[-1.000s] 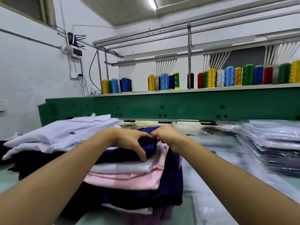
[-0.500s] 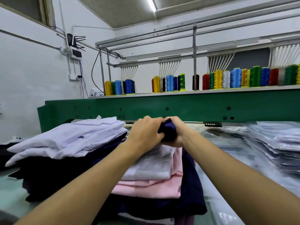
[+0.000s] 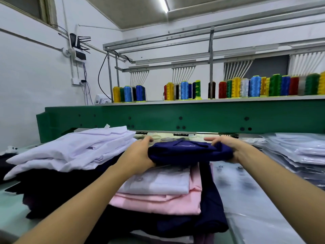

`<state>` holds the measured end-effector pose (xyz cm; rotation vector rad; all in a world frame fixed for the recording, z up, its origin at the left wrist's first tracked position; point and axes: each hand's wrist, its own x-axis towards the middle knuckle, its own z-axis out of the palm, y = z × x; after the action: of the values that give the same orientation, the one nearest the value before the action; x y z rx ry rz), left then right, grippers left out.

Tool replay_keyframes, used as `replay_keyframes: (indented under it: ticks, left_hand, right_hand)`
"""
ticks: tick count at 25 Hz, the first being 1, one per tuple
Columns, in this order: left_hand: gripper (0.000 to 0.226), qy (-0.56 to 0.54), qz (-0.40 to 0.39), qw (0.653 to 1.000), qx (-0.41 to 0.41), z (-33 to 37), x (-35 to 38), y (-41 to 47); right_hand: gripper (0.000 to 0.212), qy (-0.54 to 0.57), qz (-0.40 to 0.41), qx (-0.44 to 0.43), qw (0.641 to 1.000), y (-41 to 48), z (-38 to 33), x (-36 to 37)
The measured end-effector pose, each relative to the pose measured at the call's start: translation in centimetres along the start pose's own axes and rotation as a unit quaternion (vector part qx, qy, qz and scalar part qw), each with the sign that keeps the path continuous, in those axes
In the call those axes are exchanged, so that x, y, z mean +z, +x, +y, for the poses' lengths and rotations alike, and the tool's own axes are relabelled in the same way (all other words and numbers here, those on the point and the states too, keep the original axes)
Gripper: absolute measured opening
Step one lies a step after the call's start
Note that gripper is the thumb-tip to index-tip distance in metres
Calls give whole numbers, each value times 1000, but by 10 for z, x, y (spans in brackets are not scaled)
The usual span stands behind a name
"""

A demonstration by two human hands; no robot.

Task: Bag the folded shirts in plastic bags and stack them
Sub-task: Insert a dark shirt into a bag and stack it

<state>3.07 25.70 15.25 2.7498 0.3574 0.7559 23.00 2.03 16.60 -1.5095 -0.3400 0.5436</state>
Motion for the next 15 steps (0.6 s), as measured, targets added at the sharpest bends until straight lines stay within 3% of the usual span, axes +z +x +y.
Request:
replay_keyframes:
  ticks: [3, 5, 6, 8, 9, 10, 12, 15]
  left_hand:
    - [55, -48, 41, 987, -147, -4, 10, 3]
    - [45, -184, 79, 957, -210, -7, 11, 9]
    - [32, -319, 91, 914, -234, -6, 12, 14]
    - [11, -594, 44, 755, -274, 9, 10, 18]
    - [16, -666, 10, 691, -281, 15, 8, 19]
    - [27, -696, -19, 659, -286, 19, 9, 22]
    - [36, -688, -85, 662, -286, 30, 4, 27]
    - [16, -627, -131, 722, -261, 53, 0, 32]
  right_hand:
    - [52, -28, -27, 14, 999, -2, 11, -6]
    - [53, -28, -38, 13, 999, -3, 12, -5]
    - [55, -33, -39, 12, 999, -4, 12, -5]
    - [60, -54, -42, 13, 998, -4, 15, -4]
    - [62, -68, -43, 17, 997, -3, 17, -3]
    - [63, -83, -37, 17, 996, -4, 19, -2]
    - [59, -111, -17, 8, 994, -3, 18, 1]
    - [32, -115, 4, 1, 993, -5, 9, 8]
